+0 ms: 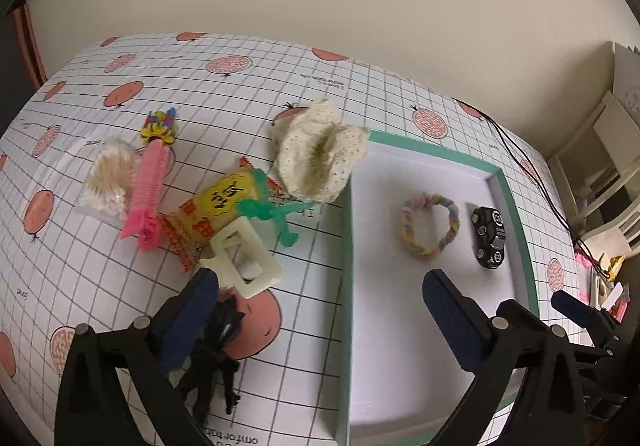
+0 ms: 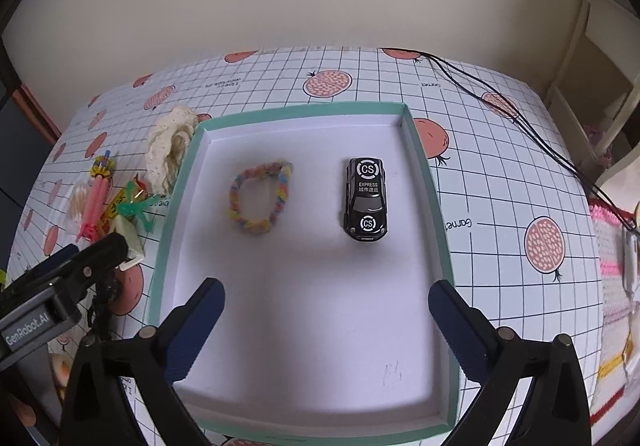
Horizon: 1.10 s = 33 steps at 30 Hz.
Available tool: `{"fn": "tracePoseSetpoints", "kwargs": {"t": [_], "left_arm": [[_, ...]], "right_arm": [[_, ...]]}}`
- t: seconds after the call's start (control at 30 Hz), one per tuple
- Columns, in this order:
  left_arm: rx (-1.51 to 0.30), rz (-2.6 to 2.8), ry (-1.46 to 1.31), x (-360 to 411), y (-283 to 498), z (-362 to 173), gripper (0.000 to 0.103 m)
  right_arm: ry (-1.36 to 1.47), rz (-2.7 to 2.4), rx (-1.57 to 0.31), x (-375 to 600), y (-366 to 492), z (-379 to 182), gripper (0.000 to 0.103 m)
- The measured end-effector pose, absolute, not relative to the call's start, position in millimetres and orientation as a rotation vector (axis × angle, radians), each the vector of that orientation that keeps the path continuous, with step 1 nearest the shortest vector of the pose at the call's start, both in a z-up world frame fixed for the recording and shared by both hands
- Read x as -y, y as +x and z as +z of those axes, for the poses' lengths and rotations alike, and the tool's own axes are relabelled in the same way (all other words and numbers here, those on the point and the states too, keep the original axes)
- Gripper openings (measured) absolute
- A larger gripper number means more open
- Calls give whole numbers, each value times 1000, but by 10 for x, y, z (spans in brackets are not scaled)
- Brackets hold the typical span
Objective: Organize objects
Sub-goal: 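Withdraw both grippers from tray back toward remaining objects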
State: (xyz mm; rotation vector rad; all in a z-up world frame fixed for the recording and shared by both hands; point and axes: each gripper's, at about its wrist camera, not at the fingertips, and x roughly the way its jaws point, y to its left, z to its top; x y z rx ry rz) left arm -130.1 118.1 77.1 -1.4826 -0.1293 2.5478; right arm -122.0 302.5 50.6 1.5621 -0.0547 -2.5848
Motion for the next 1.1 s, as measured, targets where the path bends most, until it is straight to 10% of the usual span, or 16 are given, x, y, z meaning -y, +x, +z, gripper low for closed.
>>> {"fn": "tracePoseSetpoints", "kwargs": {"t": [1.1], "left_arm": [[353,2672,-1457,-16,-1436,960,103]], "right_arm": [[1363,-2609,-23,-2330,-1196,795,102]]}}
